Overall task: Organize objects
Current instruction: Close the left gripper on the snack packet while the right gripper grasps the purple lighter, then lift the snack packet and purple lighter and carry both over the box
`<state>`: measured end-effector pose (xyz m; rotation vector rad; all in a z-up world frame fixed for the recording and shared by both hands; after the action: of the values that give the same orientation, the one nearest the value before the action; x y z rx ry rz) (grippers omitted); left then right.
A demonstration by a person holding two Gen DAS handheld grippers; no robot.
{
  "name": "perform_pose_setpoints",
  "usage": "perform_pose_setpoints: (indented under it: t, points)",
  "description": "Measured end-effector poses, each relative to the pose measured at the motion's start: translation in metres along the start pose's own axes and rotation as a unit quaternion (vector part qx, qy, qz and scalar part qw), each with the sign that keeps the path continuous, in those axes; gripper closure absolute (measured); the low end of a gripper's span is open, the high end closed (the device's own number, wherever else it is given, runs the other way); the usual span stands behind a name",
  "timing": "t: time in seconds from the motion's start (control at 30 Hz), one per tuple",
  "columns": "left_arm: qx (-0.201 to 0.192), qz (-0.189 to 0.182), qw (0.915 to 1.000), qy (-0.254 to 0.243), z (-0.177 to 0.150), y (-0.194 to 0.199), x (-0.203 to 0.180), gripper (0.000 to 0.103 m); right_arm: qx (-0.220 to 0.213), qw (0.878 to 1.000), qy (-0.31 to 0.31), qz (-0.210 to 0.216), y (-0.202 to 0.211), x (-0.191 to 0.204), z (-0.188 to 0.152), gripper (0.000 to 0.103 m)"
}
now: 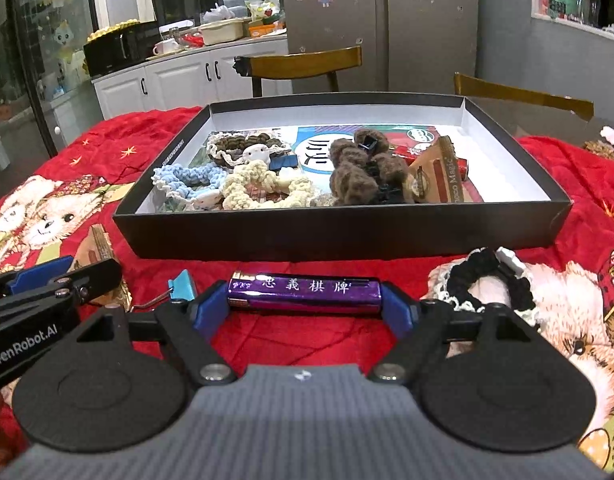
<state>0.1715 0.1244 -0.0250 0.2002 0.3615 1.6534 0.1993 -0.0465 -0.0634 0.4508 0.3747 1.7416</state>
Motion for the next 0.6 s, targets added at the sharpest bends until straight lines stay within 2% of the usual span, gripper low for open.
perform_pose_setpoints:
  t: [0.3,0.43,0.6]
  points:
    - [0.007,-0.002,1.0,0.006,0.0,-0.001,0.003,0.061,0.018,0.998,-0.05,0.027,0.009,-0.011,0.01,0.023]
    - [0.009,-0.005,0.9999,0.01,0.001,-0.001,0.005,0.062,0.015,0.998,-0.056,0.029,0.015,-0.014,0.017,0.023]
    - [0.004,-0.015,0.9998,0.014,0.009,0.006,0.003,0.062,0.02,0.996,-0.075,0.052,0.026,-0.015,0.031,0.023]
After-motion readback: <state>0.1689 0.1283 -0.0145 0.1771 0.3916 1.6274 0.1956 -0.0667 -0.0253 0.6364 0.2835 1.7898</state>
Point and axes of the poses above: each gripper's, at about its wrist camera, not at the fingertips, and y roughly against the way its jaws point, x to its left, z to its top, the point moved 8 cm from there along -y, roughly the way its jaws point, and after that the axes turned 11 degrees about -x, right-handed, at the moved point
